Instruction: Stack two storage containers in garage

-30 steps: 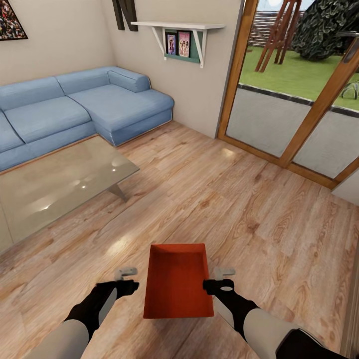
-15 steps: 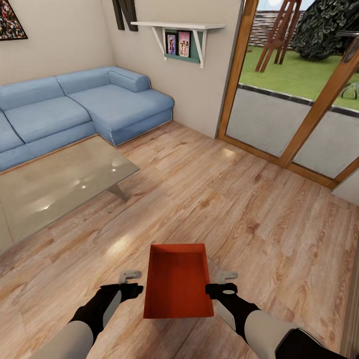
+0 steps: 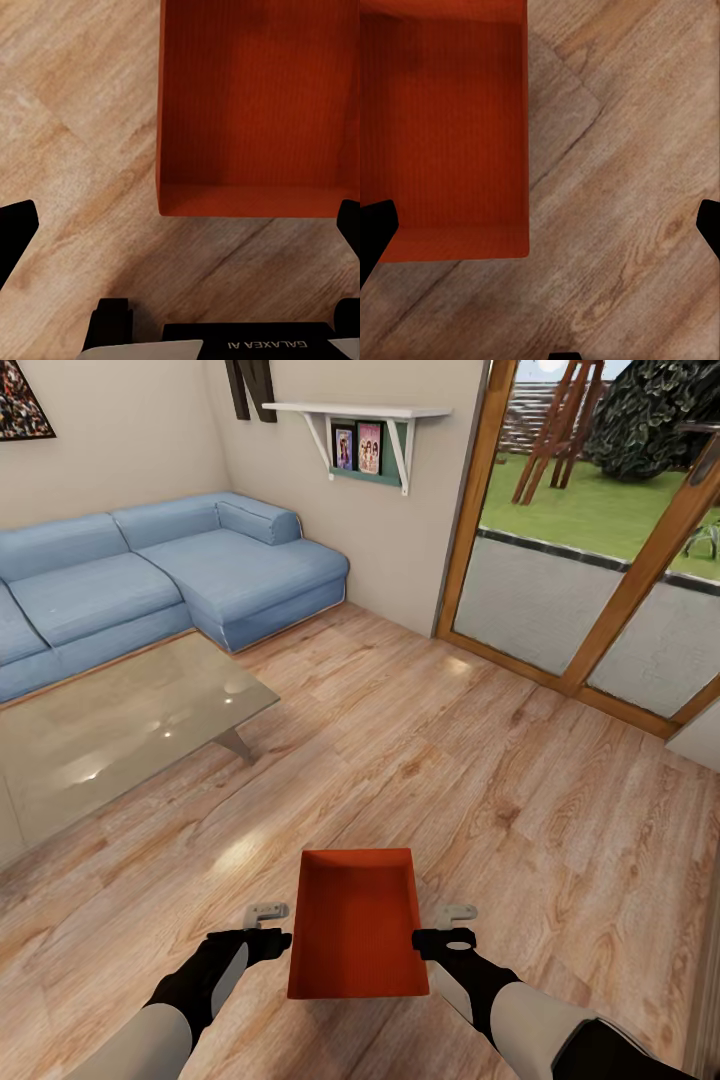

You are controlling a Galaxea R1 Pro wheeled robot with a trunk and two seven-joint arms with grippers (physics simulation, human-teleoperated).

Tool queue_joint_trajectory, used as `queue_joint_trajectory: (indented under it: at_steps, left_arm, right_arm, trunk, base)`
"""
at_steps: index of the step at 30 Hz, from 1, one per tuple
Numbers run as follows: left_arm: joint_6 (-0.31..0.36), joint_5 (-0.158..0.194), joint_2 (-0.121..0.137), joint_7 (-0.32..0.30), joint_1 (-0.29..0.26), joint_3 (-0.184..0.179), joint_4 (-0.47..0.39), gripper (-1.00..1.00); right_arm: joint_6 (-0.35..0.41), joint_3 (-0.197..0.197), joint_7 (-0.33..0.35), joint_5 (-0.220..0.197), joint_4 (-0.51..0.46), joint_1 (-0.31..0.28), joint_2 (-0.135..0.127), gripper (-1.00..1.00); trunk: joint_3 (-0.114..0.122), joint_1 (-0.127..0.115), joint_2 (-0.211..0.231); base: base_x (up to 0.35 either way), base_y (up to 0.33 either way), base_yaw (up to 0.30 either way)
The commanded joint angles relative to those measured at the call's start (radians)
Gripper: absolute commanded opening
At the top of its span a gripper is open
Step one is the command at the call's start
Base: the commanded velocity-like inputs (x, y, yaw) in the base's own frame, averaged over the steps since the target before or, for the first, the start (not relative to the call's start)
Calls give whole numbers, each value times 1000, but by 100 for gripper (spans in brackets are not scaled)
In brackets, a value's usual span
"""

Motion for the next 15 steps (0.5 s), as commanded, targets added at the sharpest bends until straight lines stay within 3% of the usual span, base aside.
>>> queue_joint_trajectory:
  at_steps: [1, 15]
  left_arm:
    - [6, 9, 0, 0, 0, 0, -2, 100]
    - [9, 9, -2, -2, 0, 0, -8, 100]
  right_arm:
    - [1, 9, -5, -9, -1, 0, 0, 100]
    - [0, 10, -4, -6, -1, 0, 2, 100]
  trunk:
    - [-4, 4, -8]
    - [-48, 58, -106]
  base:
    - [0, 0, 0]
    - [0, 0, 0]
